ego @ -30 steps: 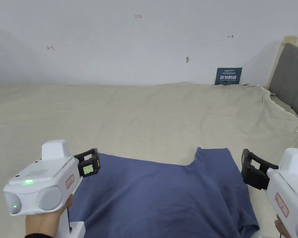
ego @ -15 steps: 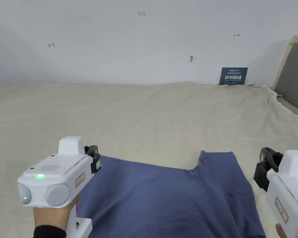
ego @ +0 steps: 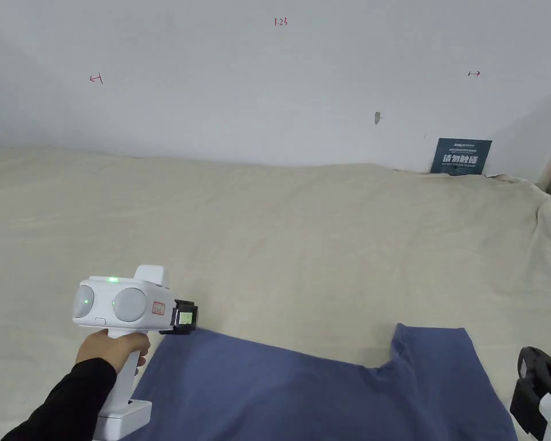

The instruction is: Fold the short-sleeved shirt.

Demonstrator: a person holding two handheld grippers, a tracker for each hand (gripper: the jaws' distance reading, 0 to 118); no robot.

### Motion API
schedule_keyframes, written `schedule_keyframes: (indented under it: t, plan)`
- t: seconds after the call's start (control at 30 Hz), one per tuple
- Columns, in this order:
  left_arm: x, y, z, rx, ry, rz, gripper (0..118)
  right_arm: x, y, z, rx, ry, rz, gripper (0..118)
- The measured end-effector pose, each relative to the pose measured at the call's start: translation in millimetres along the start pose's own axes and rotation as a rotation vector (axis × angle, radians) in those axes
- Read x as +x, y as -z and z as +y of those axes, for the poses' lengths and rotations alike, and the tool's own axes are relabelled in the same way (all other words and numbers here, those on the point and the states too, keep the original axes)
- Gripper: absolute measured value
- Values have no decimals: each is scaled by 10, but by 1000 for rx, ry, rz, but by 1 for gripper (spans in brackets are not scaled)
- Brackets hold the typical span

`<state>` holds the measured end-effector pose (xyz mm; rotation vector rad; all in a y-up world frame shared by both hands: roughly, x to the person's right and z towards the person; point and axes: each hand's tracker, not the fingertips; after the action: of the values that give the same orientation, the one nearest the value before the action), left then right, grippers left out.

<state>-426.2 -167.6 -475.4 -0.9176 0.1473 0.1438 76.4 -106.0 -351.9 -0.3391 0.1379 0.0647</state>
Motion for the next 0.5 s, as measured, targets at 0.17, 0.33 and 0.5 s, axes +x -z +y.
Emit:
schedule_keyframes:
  t: [0.17, 0.33, 0.5]
  plan:
    - [-143, 574, 121, -82, -47, 40, 96, 25, 296, -87, -48, 0, -13, 0]
    - [-169, 951, 116, -140, -64, 45, 88, 77, 485, -163, -84, 23, -23, 0]
    - [-80, 1023, 6, -140, -26, 68, 41, 148, 583, -217, -112, 41, -31, 0]
